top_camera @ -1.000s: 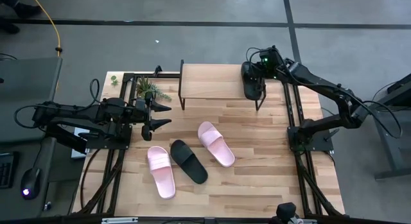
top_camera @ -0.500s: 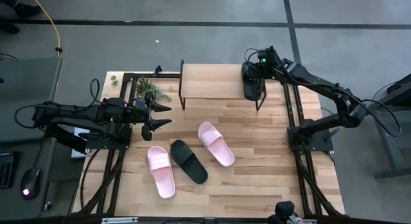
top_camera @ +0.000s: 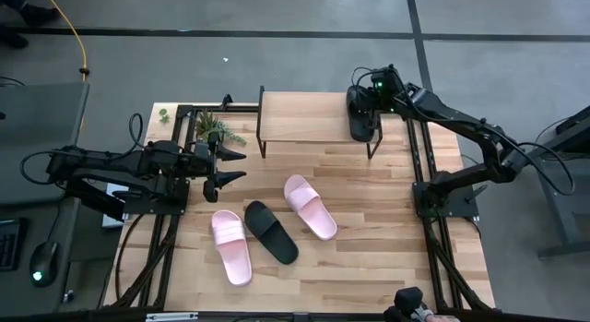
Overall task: Pick and place slides into the shelf
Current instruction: Put the right black slipper on the shelf
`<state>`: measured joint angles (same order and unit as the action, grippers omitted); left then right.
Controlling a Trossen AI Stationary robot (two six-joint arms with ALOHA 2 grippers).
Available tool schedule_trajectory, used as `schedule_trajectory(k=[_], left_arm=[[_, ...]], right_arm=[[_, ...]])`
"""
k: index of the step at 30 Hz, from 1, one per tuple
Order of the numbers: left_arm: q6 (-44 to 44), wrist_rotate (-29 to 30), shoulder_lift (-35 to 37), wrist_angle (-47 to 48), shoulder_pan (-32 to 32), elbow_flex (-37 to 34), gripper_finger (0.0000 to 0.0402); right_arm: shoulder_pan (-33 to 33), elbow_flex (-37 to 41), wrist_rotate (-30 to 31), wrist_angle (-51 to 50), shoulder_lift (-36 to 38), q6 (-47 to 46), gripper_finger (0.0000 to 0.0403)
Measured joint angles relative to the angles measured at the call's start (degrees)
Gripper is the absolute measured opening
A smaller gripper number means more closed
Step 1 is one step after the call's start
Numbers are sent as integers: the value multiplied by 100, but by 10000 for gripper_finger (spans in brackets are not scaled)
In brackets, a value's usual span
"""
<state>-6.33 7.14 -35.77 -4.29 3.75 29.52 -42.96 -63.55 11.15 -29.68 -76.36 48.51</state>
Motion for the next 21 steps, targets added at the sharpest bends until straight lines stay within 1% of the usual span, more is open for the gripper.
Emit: schedule_trajectory(k=[11, 18, 21], left_arm=[[0, 0, 0, 0, 0, 0, 225], [0, 0, 0, 0, 0, 0, 225], [0, 0, 0, 0, 0, 0, 225]], right_arm=[[-156, -2, -108, -324, 17, -2, 0], [-277, -4, -433, -431, 17, -23, 0], [-282, -4, -484, -440, 17, -22, 9]])
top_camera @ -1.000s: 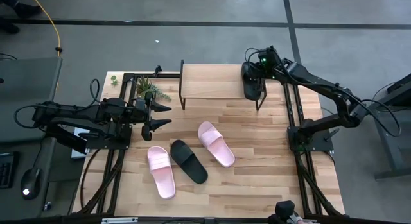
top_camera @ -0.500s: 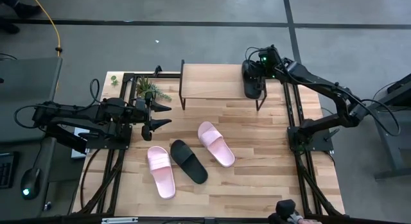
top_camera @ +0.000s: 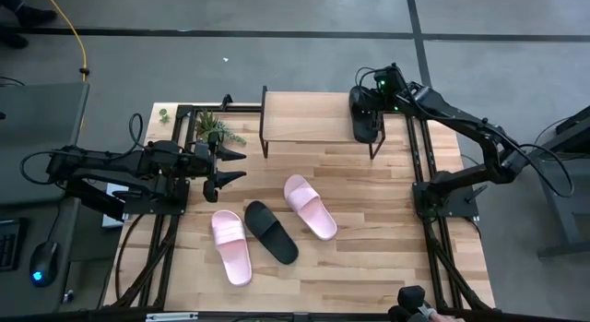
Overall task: Pick and place slides into the shelf
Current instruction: Put the right black slipper on the shelf
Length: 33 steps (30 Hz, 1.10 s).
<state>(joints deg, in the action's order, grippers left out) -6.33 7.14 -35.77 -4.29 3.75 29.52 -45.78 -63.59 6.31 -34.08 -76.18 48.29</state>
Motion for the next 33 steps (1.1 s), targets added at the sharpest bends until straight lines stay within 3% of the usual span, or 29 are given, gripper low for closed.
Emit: schedule_trajectory(k=[12, 33], left_arm=[[0, 0, 0, 0, 1, 0, 225], [1, 0, 0, 0, 0, 0, 225]], right_arm=[[0, 2, -33, -47, -2, -87, 88], [0, 2, -234, -215, -4, -238, 115]])
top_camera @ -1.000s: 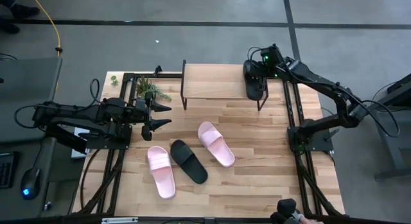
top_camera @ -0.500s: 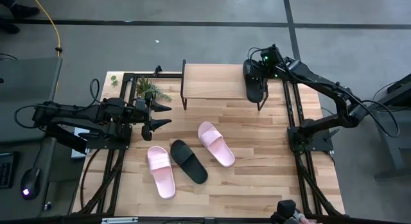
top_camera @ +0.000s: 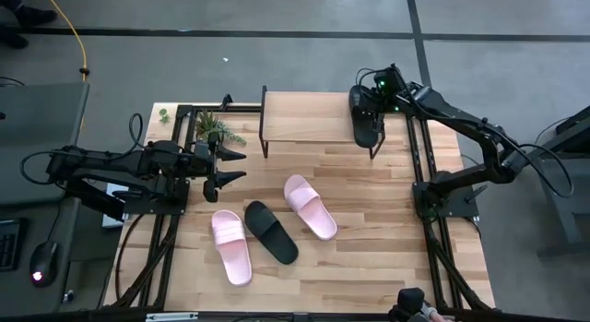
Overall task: Pick and place slides into the shelf
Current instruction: Put the right black slipper on the shelf
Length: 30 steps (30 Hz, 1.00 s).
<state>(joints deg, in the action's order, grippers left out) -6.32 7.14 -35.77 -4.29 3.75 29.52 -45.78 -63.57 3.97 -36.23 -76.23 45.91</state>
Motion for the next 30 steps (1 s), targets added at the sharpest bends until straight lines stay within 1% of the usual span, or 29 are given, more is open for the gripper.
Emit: schedule_trajectory(k=[15, 18, 25, 30], left_arm=[[1, 0, 0, -2, 0, 0, 225], [1, -1, 0, -2, 1, 0, 225], [1, 0, 0, 0, 0, 0, 225], [0, -2, 0, -2, 0, 0, 225]], right_arm=[[2, 0, -57, -39, 0, -54, 119], [4, 0, -56, -41, 0, -100, 137], [11, 0, 98, -92, 11, -167, 201], [46, 8, 197, -162, 148, -306, 221]])
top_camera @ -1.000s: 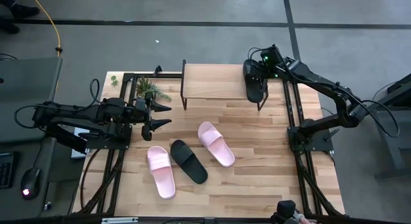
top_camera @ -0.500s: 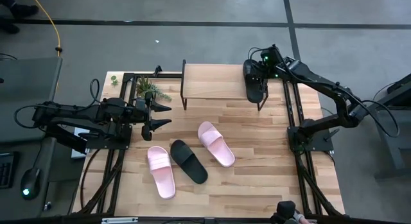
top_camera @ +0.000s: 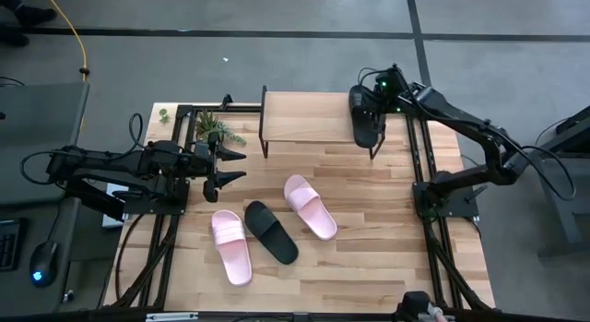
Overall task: Pick and place slides into the shelf
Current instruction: Put the right black slipper on the shelf, then put the black slipper on the shelf
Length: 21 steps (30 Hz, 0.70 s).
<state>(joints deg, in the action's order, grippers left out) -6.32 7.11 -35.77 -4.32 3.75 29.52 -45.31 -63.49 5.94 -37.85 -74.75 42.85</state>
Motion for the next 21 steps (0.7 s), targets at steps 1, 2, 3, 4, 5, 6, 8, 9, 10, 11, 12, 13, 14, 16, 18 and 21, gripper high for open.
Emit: schedule_trajectory(k=[1, 2, 3, 4, 5, 6, 8, 9, 10, 11, 12, 13, 14, 16, 18, 21], left_arm=[[1, 2, 0, 0, 1, 0, 225], [1, 1, 0, 1, 2, 0, 225], [1, 0, 0, 0, 2, 0, 225], [1, 2, 0, 0, 0, 0, 225], [1, 1, 0, 0, 0, 0, 225], [1, 2, 0, 0, 0, 0, 225], [1, 2, 0, 0, 2, 0, 225], [1, 0, 0, 0, 0, 0, 225], [1, 0, 0, 1, 0, 0, 225], [1, 2, 0, 0, 0, 0, 225], [1, 0, 0, 0, 0, 0, 225], [1, 2, 0, 0, 1, 0, 225], [-1, 2, 0, 0, 0, 0, 225], [1, 0, 0, 0, 0, 0, 225], [1, 1, 0, 0, 0, 0, 225], [0, 2, 0, 0, 1, 0, 225]], right_arm=[[8, 1, 2, -11, 47, 0, 222], [31, 1, 2, -11, 103, -13, 222], [49, 1, -1, -9, 148, -44, 222], [74, 1, -2, -11, 190, -58, 222], [91, 1, -9, -11, 225, -64, 222], [121, 1, -12, -19, 267, -68, 223], [189, 1, -12, -60, 353, -87, 223], [215, 1, -14, -73, 386, -90, 223], [248, 1, -15, -92, 422, -91, 223], [286, 1, -16, -108, 457, -108, 223], [324, 1, -17, -113, 492, -156, 223], [362, 1, -17, -113, 523, -205, 223], [398, 1, -19, -122, 552, -236, 223], [494, 1, -22, -166, 598, -327, 223], [597, 1, -20, -191, 627, -438, 223], [787, 1, -19, -247, 667, -613, 223]])
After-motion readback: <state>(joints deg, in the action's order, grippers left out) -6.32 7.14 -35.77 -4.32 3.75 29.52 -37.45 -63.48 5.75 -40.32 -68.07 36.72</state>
